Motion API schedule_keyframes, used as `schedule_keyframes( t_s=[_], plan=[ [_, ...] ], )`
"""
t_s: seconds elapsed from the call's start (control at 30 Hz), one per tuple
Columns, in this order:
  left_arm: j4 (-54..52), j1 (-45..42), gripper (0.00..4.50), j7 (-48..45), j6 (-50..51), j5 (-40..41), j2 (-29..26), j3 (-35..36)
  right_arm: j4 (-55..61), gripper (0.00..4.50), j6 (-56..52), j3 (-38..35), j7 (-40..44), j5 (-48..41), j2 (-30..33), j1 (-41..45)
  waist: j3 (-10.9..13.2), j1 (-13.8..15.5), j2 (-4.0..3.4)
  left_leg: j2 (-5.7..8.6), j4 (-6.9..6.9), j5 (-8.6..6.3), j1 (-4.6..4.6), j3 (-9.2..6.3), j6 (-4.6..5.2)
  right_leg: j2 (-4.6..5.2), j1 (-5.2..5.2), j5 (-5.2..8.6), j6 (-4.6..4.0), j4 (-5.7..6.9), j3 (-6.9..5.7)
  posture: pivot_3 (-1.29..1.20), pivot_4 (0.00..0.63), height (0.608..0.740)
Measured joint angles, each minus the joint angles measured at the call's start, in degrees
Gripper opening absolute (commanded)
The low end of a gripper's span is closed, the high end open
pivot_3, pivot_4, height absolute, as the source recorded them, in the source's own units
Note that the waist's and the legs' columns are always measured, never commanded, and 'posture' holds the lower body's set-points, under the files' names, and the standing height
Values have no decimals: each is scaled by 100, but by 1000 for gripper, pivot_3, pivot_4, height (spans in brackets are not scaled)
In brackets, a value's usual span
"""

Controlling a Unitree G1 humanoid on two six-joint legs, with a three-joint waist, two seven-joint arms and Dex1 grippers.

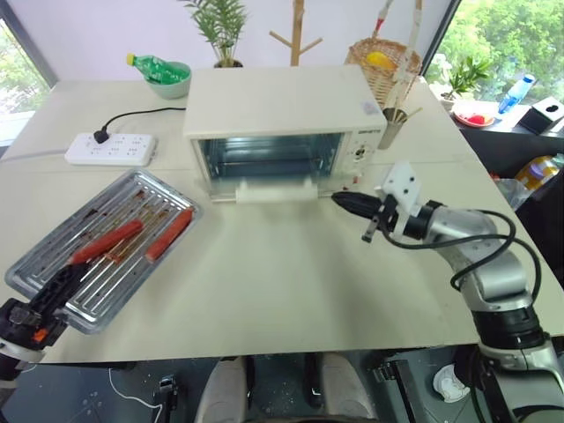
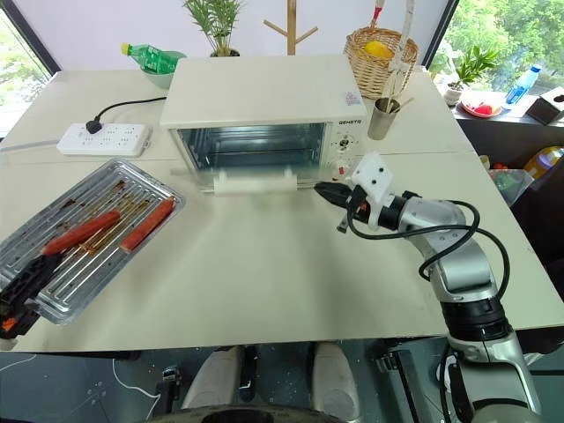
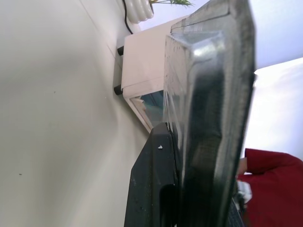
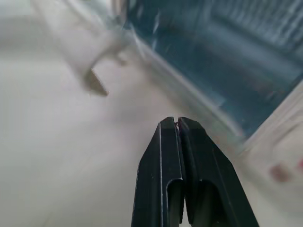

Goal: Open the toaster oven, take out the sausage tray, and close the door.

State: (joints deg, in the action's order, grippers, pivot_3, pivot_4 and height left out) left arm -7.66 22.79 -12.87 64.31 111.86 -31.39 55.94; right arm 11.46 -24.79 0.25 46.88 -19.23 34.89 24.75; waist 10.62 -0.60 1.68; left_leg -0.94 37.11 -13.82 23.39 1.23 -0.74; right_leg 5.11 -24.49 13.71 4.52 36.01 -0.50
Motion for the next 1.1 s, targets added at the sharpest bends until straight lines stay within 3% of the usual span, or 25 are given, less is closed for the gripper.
schedule_keyframes(
  t_s=[0.3,0.43,0.63,0.93,1.03,1.1],
  plan=[
    [80,-1,0,-67,165,0,-127,-45,15,107,-343,-155,-361,-274,-177,488,1,5,-2,0,-5,0,2,0,0,9,-4,0,0,-2,1,0,150,740],
    [81,-245,0,-58,182,0,-125,-493,523,107,-574,-190,128,-669,233,176,2,63,-3,6,-5,0,6,1,0,19,-3,0,0,-6,0,0,150,740],
    [386,-990,0,86,426,-1,-254,-1826,1866,107,-939,-872,2245,-1854,2164,-1476,3,134,-5,18,1,-5,9,12,7,37,9,-1,1,-24,-9,0,150,740],
    [1341,-2512,0,128,902,-9,-739,-3676,2337,107,-1261,-2020,2307,-2394,2574,-2127,-6,140,11,3,-7,-8,4,25,12,31,2,-7,-7,-26,-28,0,150,740],
    [1815,-3257,0,46,1093,-109,-752,-4181,2513,875,-1410,-2255,2050,-2364,2604,-2542,-6,170,13,12,1,-7,10,19,13,31,7,-7,-7,-27,-36,0,150,740],
    [2093,-3643,0,-85,1272,-277,-777,-4418,2594,1831,-1481,-2412,1892,-2336,2594,-2849,-6,147,13,19,4,-7,10,22,13,37,9,-7,-7,-27,-35,0,150,740]
  ],
)
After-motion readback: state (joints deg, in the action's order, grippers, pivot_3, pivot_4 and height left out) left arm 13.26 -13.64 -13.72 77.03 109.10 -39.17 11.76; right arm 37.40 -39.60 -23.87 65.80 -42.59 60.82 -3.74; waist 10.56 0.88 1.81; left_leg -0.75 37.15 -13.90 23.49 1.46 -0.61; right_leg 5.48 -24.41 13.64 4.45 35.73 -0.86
